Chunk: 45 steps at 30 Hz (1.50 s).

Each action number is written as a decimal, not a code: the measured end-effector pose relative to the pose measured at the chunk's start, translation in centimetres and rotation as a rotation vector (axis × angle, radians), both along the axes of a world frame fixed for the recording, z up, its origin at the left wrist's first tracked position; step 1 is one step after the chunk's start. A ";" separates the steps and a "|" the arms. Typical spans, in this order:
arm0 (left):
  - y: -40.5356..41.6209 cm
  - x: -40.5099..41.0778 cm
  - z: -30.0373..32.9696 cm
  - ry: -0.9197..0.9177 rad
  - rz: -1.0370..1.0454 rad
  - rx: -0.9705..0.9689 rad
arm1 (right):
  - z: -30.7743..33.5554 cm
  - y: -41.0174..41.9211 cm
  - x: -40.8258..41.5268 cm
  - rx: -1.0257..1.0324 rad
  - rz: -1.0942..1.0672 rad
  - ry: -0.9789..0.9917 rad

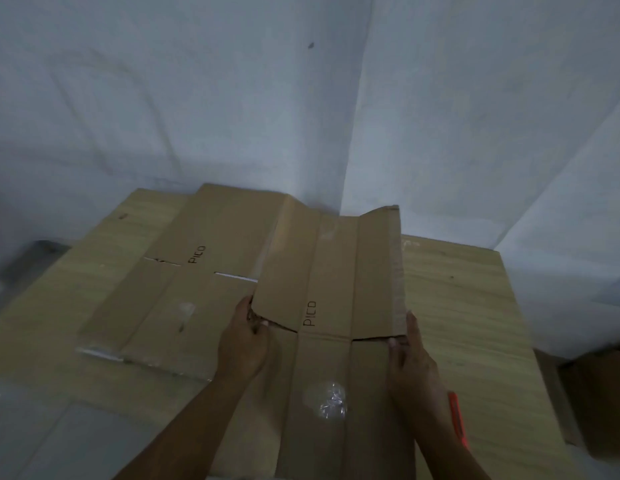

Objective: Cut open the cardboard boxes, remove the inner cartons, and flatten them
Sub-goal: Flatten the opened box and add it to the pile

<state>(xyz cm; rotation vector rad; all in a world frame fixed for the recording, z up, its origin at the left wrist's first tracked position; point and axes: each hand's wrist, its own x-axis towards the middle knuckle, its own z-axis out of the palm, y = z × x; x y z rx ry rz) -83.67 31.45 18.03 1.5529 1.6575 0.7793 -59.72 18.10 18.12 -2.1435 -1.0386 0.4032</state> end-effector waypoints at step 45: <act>26.9 -27.1 -2.0 0.227 -0.258 -0.075 | -2.4 25.8 -24.6 -0.128 -0.106 0.112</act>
